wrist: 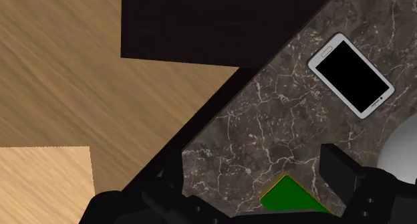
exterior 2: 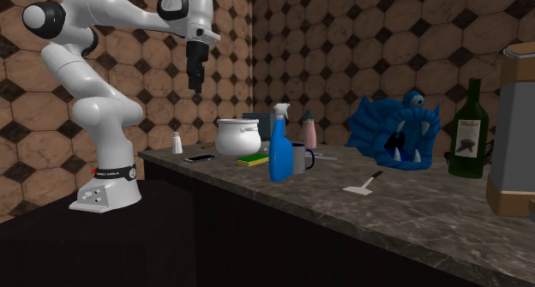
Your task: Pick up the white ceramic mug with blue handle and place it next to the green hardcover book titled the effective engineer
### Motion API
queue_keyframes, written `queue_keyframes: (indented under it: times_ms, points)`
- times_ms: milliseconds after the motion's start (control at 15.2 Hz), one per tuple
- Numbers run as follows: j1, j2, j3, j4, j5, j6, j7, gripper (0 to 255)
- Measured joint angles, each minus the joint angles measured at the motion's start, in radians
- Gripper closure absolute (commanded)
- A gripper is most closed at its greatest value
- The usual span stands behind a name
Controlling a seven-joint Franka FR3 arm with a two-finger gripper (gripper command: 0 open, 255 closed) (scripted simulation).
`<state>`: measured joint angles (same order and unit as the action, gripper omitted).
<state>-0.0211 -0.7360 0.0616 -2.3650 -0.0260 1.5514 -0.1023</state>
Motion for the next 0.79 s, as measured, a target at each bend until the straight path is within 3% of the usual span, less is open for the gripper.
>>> queue_keyframes:
  times_ms: [198,792]
  points:
    - [-0.002,0.043,-0.003,0.013,-0.002,0.03,-0.005,0]
    - [-0.015,0.365,-0.027,0.143,-0.017,0.223,-0.043,0]
